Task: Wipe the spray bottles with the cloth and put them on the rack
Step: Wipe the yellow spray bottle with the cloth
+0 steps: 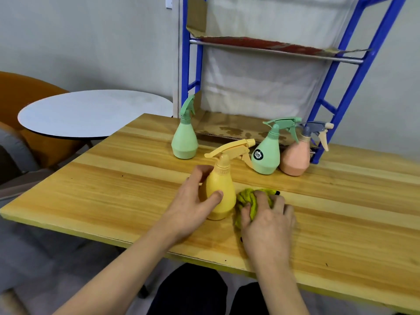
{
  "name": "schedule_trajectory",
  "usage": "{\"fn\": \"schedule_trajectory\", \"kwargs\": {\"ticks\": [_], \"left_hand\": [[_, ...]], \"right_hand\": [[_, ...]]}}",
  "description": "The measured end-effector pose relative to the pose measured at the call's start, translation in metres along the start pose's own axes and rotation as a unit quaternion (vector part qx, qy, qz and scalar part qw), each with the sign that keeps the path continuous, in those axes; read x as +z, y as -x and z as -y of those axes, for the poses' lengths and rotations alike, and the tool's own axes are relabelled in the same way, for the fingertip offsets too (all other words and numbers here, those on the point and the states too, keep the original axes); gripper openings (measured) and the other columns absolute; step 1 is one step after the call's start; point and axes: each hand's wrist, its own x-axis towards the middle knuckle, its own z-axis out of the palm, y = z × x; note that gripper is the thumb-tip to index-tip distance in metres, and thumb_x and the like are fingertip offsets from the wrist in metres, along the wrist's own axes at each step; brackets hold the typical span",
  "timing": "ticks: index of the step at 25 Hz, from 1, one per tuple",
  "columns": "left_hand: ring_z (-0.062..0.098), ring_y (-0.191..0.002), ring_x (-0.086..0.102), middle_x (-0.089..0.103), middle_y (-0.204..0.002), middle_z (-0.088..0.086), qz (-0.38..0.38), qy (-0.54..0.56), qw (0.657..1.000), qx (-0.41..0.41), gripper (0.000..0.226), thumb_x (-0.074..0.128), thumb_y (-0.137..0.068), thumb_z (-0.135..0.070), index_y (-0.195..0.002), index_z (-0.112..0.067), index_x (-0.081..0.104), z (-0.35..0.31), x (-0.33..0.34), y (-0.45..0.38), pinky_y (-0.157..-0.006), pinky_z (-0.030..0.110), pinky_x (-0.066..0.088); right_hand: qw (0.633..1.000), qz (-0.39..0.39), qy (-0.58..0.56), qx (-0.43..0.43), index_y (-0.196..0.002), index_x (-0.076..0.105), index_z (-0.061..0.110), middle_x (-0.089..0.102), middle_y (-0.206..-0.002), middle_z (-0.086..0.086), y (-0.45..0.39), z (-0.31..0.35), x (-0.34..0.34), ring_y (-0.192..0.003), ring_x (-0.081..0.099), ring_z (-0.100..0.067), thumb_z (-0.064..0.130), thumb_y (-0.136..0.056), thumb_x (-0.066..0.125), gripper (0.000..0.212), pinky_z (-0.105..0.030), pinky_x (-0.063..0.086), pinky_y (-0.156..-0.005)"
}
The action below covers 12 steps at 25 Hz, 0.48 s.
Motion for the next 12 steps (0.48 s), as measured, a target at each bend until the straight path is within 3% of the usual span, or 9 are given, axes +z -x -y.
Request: {"fn": "schedule_trajectory", "kwargs": {"ticks": [4,7,8,10,12], "left_hand": [[0.011,-0.138,0.047,0.040,-0.153,-0.014,-0.034,-0.008,0.999,0.028,0.066,0.058,-0.079,-0.065,-0.140,-0.040,0.048,-0.004,0.006,0.001,-0.115,0.044,0.043],[0.007,-0.124,0.055,0.054,-0.138,-0.015,-0.060,0.005,0.997,0.048,0.058,0.068,-0.087,-0.056,-0.139,-0.037,0.050,-0.012,0.006,-0.003,-0.109,0.040,0.048],[0.006,-0.123,0.056,0.058,-0.134,-0.017,-0.054,0.005,0.997,0.049,0.053,0.069,-0.091,-0.049,-0.139,-0.035,0.052,-0.014,0.007,-0.004,-0.109,0.039,0.049],[0.003,-0.123,0.056,0.060,-0.132,-0.019,-0.039,0.008,0.998,0.049,0.051,0.067,-0.094,-0.046,-0.142,-0.034,0.053,-0.015,0.008,-0.004,-0.110,0.037,0.048],[0.002,-0.125,0.056,0.061,-0.134,-0.019,-0.036,0.017,0.998,0.051,0.057,0.065,-0.091,-0.054,-0.143,-0.035,0.053,-0.013,0.009,-0.005,-0.111,0.035,0.048]], "right_hand": [[0.999,-0.027,-0.029,0.012,-0.116,0.067,0.018,0.061,-0.109,-0.019,-0.001,0.001,-0.001,-0.094,0.054,-0.040,0.031,-0.087,0.065,0.031,-0.048,0.046,-0.078],[0.982,-0.052,-0.162,0.076,-0.121,0.065,0.018,0.061,-0.111,-0.018,-0.009,-0.005,-0.008,-0.099,0.054,-0.039,0.026,-0.093,0.059,0.030,-0.045,0.044,-0.085],[0.959,-0.068,-0.247,0.119,-0.122,0.064,0.019,0.062,-0.112,-0.016,-0.013,-0.009,-0.012,-0.103,0.054,-0.038,0.027,-0.094,0.056,0.030,-0.043,0.043,-0.090],[0.876,-0.119,-0.423,0.198,-0.118,0.065,0.019,0.066,-0.110,-0.012,-0.026,-0.016,-0.023,-0.106,0.059,-0.031,0.032,-0.093,0.052,0.031,-0.043,0.047,-0.096],[0.797,-0.177,-0.540,0.204,-0.116,0.066,0.013,0.070,-0.110,-0.011,-0.040,-0.011,-0.038,-0.103,0.063,-0.025,0.035,-0.091,0.052,0.036,-0.049,0.051,-0.095]]}}
